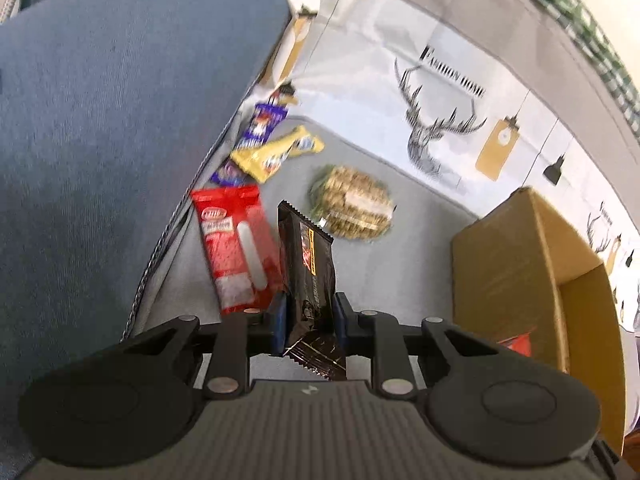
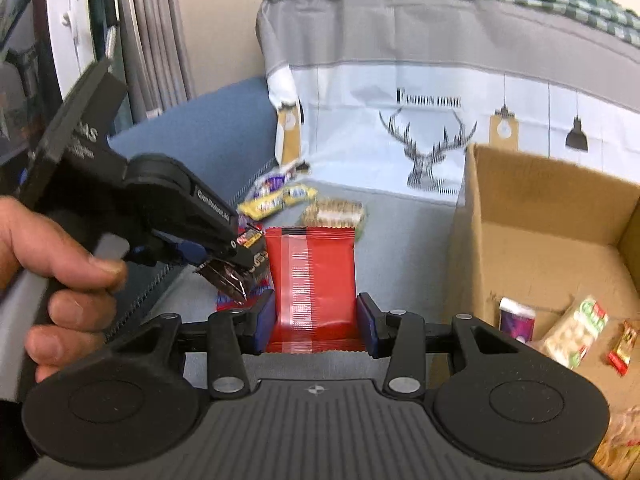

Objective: Organize snacks
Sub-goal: 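Carry the red pack with the right tool while the left tool carries the chocolate bar toward the box, then open the right tool over the box while the left tool releases the chocolate bar inside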

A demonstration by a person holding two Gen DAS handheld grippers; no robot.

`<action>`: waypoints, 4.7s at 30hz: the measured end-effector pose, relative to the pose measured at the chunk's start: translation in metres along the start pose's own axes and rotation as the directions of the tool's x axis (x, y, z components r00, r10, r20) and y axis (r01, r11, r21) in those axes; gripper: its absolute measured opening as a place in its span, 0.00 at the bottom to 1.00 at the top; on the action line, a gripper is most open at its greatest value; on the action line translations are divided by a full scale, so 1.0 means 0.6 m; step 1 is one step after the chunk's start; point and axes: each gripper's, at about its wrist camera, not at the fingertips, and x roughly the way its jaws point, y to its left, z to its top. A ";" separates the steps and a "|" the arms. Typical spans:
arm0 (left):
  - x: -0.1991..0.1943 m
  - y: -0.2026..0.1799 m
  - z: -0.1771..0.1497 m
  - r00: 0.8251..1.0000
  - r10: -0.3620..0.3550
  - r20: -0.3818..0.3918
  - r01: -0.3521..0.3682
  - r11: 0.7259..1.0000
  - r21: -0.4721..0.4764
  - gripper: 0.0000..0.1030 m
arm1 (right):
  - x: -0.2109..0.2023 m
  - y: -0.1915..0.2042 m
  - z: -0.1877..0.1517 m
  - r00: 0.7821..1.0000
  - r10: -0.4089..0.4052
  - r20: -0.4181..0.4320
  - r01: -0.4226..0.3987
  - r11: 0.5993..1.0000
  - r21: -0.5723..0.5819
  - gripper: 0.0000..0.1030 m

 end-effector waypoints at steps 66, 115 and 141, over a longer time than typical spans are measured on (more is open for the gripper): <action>-0.057 -0.189 -0.021 0.897 -0.375 0.235 0.344 0.925 0.162 0.25 | -0.126 -0.206 0.029 0.932 -0.262 0.252 0.240 0.964 0.114 0.43; -0.048 -0.351 -0.106 0.803 -0.583 0.119 0.487 0.759 0.431 0.25 | -0.152 -0.336 0.036 0.846 -0.479 0.232 0.408 0.864 0.295 0.43; -0.040 -0.376 -0.117 0.792 -0.604 0.088 0.505 0.729 0.463 0.25 | -0.165 -0.331 0.031 0.829 -0.494 0.262 0.421 0.860 0.288 0.43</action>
